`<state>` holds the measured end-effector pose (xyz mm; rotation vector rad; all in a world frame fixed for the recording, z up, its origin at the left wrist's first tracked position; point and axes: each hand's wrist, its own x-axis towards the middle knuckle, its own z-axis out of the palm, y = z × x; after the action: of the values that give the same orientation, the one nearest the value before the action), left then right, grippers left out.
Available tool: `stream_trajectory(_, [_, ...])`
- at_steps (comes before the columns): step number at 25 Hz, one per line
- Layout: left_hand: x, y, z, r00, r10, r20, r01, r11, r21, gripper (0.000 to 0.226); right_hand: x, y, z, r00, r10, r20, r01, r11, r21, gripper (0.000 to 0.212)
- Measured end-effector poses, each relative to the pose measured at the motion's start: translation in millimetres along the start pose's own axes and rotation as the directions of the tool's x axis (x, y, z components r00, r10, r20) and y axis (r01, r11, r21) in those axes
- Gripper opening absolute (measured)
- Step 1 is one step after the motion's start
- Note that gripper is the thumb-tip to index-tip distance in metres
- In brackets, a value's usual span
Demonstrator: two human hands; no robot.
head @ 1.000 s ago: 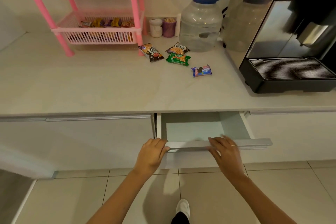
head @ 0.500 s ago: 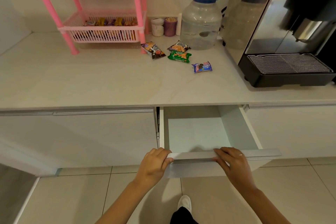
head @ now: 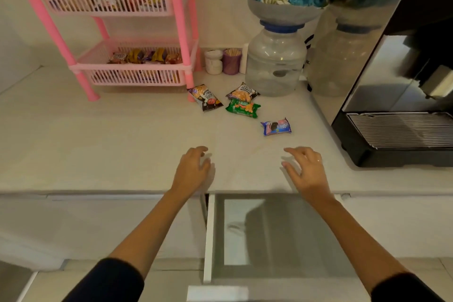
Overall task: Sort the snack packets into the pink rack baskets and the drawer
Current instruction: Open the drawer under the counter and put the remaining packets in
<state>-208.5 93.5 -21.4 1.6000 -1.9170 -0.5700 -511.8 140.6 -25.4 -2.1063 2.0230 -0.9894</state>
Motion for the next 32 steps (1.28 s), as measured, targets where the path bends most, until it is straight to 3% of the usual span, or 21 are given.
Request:
stream_trajectory(3, [83,3,12,0.981,-0.19,0.038,0.192,0.98,-0.057,0.029,69,12,27,0.994,0.044,0.105,-0.029,0.989,-0.143,0.041])
stream_trajectory(5, [128,6,20,0.959,-0.28,0.031,0.282,0.956,-0.087,0.008,103,19,39,0.991,0.017,0.134,0.009,0.98,-0.197,0.045])
stream_trajectory(8, [189,0,34,0.905,-0.426,-0.01,0.421,0.897,-0.137,0.021,137,39,52,0.975,-0.089,0.206,0.148,0.945,-0.291,0.052])
stream_trajectory(10, [220,-10,40,0.835,-0.55,-0.012,0.532,0.812,-0.24,0.043,147,49,60,0.957,-0.113,0.266,0.2,0.924,-0.327,0.054])
stream_trajectory(12, [239,-18,44,0.795,-0.607,-0.017,0.578,0.765,-0.285,0.044,146,57,68,0.965,-0.147,0.218,0.209,0.931,-0.298,0.052])
stream_trajectory(15, [244,-20,44,0.759,-0.65,-0.023,0.601,0.714,-0.358,0.02,136,57,74,0.988,-0.111,0.111,0.136,0.96,-0.243,0.05])
stream_trajectory(18, [221,-17,39,0.749,-0.641,0.17,0.601,0.548,-0.583,0.015,123,52,78,0.997,-0.06,0.051,0.07,0.97,-0.232,0.048])
stream_trajectory(20, [194,-17,31,0.766,-0.574,0.289,0.619,0.538,-0.572,0.014,114,45,78,0.999,-0.041,0.027,0.046,0.973,-0.224,0.046])
stream_trajectory(22, [164,-20,20,0.768,-0.552,0.323,0.631,0.569,-0.527,0.015,101,35,76,1.0,-0.005,0.011,0.007,0.979,-0.205,0.045])
stream_trajectory(24, [138,-27,10,0.789,-0.568,0.235,0.601,0.632,-0.49,0.018,88,27,73,1.0,0.018,-0.011,-0.02,0.978,-0.209,0.045])
stream_trajectory(27, [101,-34,-4,0.864,-0.5,-0.053,0.409,0.761,-0.504,0.017,69,12,64,0.998,0.056,-0.001,-0.055,0.986,-0.158,0.044])
stream_trajectory(29, [82,-33,-13,0.883,-0.439,-0.166,0.279,0.776,-0.565,0.015,56,2,57,0.993,0.111,0.035,-0.109,0.993,-0.043,0.045])
stream_trajectory(32, [57,-24,-30,0.921,-0.341,-0.187,0.187,0.81,-0.556,0.017,27,-9,42,0.971,0.218,0.095,-0.235,0.942,0.241,0.046])
